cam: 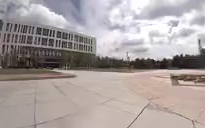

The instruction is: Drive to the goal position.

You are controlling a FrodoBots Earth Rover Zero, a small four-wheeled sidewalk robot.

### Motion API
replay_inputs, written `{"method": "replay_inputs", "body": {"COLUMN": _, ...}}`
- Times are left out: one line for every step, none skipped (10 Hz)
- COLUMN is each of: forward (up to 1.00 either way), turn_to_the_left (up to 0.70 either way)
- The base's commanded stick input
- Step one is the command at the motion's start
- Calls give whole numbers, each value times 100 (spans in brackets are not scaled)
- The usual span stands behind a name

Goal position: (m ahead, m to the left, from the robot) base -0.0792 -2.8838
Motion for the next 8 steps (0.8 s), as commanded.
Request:
{"method": "replay_inputs", "body": {"forward": 70, "turn_to_the_left": 0}}
{"method": "replay_inputs", "body": {"forward": 70, "turn_to_the_left": 0}}
{"method": "replay_inputs", "body": {"forward": 70, "turn_to_the_left": 0}}
{"method": "replay_inputs", "body": {"forward": 70, "turn_to_the_left": 0}}
{"method": "replay_inputs", "body": {"forward": 70, "turn_to_the_left": 0}}
{"method": "replay_inputs", "body": {"forward": 70, "turn_to_the_left": 0}}
{"method": "replay_inputs", "body": {"forward": 70, "turn_to_the_left": 0}}
{"method": "replay_inputs", "body": {"forward": 70, "turn_to_the_left": 0}}
